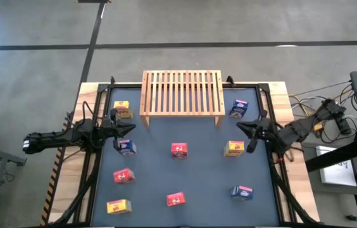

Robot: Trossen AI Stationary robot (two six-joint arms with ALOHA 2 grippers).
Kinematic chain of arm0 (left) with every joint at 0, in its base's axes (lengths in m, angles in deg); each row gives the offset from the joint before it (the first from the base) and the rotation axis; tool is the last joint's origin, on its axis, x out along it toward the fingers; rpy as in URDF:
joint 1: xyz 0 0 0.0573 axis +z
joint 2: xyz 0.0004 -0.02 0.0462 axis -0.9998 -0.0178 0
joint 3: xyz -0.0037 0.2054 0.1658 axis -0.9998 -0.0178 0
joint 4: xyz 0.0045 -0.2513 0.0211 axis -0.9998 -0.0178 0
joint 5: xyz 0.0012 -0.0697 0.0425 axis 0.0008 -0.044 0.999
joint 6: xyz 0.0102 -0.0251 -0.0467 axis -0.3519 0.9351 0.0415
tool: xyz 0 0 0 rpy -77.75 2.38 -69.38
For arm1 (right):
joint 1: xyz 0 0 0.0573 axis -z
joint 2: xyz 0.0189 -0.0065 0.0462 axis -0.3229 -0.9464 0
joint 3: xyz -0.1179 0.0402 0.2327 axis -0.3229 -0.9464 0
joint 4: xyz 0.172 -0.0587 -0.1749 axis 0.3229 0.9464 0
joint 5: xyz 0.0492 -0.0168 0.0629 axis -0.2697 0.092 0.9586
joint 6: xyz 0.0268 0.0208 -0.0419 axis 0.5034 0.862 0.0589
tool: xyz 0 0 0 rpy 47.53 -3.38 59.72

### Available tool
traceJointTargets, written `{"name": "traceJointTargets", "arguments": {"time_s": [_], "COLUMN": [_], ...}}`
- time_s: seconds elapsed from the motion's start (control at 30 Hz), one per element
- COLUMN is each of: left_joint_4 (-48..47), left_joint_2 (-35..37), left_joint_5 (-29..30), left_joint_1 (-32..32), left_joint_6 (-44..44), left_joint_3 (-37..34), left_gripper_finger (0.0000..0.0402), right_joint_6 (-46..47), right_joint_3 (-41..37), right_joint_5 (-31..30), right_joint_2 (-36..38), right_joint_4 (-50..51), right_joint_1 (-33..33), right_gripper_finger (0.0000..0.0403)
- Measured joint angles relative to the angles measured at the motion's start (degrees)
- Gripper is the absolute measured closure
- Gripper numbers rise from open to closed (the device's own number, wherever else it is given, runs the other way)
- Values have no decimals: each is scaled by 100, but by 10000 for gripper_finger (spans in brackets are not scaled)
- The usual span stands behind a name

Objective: Stack cereal on shelf
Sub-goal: Put the right yellow cereal box on the shelf

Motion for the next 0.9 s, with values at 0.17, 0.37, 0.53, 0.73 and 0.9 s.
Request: {"name": "traceJointTargets", "arguments": {"time_s": [0.17, 0.37, 0.53, 0.73, 0.9], "left_joint_4": [1, 0, -7, -2, 0], "left_joint_2": [0, 0, 2, 0, 0], "left_joint_5": [1, 0, 2, 2, 2], "left_joint_1": [0, 0, -1, -1, -2], "left_joint_6": [-1, 0, 0, -1, -1], "left_joint_3": [0, 0, 0, 0, 0], "left_gripper_finger": [400, 400, 400, 400, 400], "right_joint_6": [1063, 1761, 1719, 1879, 1941], "right_joint_3": [845, 1164, 1164, 1045, 882], "right_joint_5": [-28, -7, -5, 12, -112], "right_joint_2": [-1095, -1682, -1660, -1615, -1515], "right_joint_4": [740, 1504, 1427, 1474, 1510], "right_joint_1": [0, -121, -595, -1258, -1608], "right_gripper_finger": [385, 385, 385, 385, 385]}}
